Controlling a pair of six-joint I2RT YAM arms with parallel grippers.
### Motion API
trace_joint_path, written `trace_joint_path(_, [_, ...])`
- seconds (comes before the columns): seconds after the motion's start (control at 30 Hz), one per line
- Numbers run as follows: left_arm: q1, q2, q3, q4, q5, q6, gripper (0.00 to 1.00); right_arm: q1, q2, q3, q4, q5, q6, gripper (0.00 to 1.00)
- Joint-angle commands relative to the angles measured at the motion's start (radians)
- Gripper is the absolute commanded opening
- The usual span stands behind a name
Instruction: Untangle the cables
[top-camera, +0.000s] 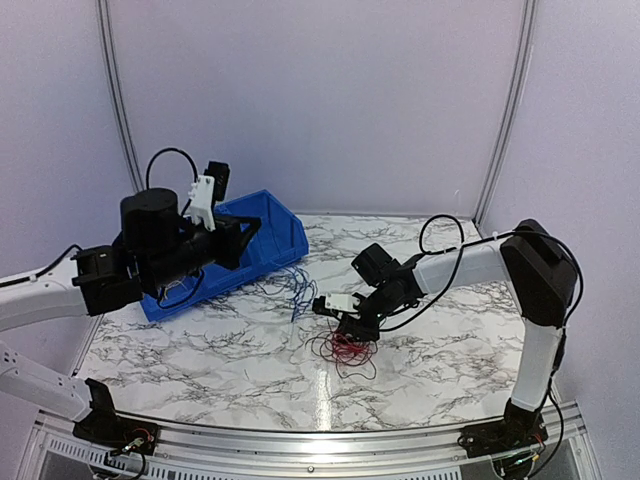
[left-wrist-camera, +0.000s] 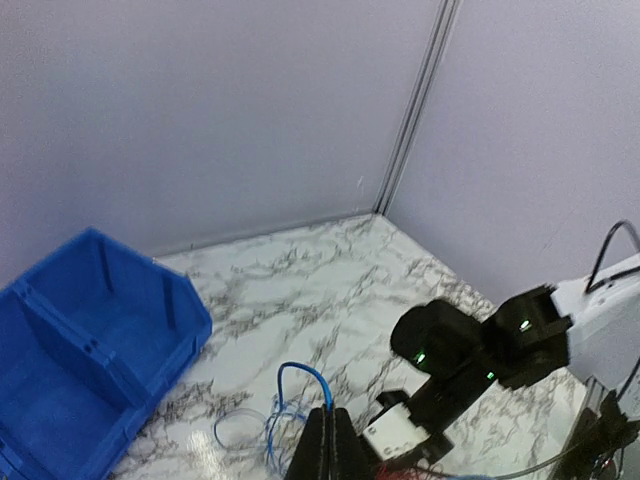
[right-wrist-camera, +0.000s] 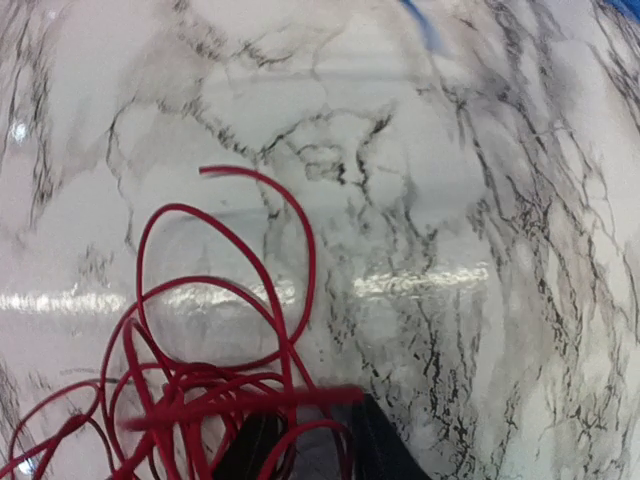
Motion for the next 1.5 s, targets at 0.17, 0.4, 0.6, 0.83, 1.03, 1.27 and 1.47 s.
trace_joint_path(0.17, [-0.132,-0.052,0.416,-0.222,-0.082,0.246,0.00,0.010,0.065,0.042,-0.081,0.007,-0.003,0.00])
trace_joint_path(0.4, [-0.231,0.009,0.644,-0.274,-0.048,0.313,0.00,0.010,0.077,0.055,-0.101,0.018,-0.005,0.00])
trace_joint_path(0.6, [-0.245,0.042,0.611,-0.270,-0.064,0.300,0.00,0.009,0.045,0.062,-0.112,0.031,-0.002,0.00])
trace_joint_path(0.83, [-0.250,0.044,0.410,-0.206,-0.133,0.220,0.00,-0.005,-0.058,0.044,-0.103,0.088,-0.004,0.24])
trace_joint_path(1.03, [-0.250,0.003,0.211,-0.077,-0.164,0.141,0.00,-0.057,-0.119,0.035,-0.099,0.096,-0.004,0.40])
trace_joint_path(1.27, [-0.250,0.003,0.082,-0.028,-0.207,0.103,0.00,-0.121,-0.190,0.035,-0.099,0.093,0.001,0.48])
trace_joint_path(1.47, [-0.250,0.024,0.046,-0.012,-0.215,0.091,0.00,-0.153,-0.284,0.048,-0.090,0.051,0.045,0.60])
